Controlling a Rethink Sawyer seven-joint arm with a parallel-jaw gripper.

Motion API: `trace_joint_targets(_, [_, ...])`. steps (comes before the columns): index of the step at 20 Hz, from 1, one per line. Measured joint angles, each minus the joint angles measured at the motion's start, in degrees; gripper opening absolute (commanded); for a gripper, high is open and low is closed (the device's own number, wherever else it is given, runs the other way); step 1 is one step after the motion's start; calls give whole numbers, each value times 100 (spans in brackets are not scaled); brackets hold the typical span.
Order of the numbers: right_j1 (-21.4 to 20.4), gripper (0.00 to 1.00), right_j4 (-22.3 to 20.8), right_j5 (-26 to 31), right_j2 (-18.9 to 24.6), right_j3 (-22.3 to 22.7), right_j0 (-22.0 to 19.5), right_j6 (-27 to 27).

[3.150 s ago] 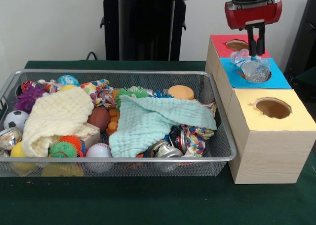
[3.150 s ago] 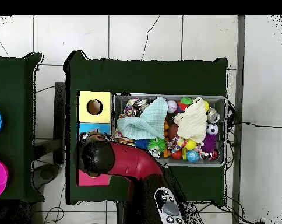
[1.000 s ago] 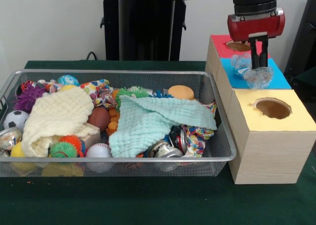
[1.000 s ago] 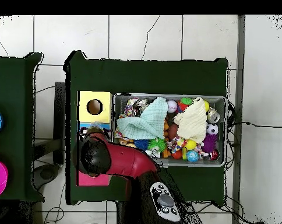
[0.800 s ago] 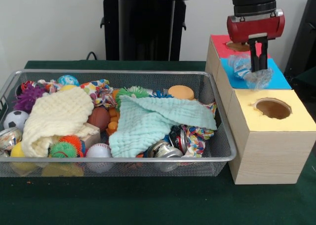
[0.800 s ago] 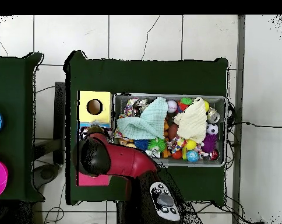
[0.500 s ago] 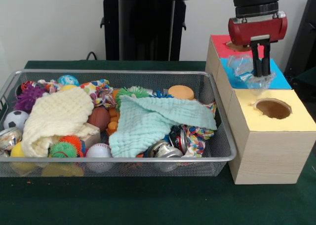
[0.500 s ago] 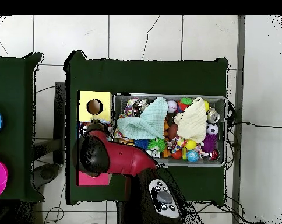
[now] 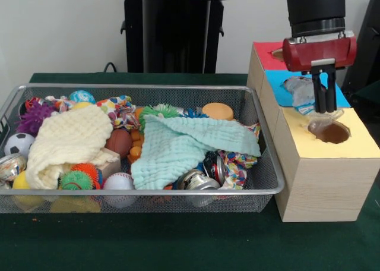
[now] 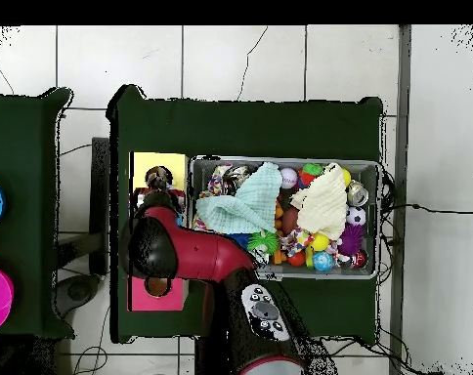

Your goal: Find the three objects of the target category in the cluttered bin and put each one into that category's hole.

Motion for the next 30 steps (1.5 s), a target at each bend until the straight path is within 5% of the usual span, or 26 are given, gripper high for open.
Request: trace_joint_targets(30, [302, 0, 2, -33, -172, -322, 11, 1])
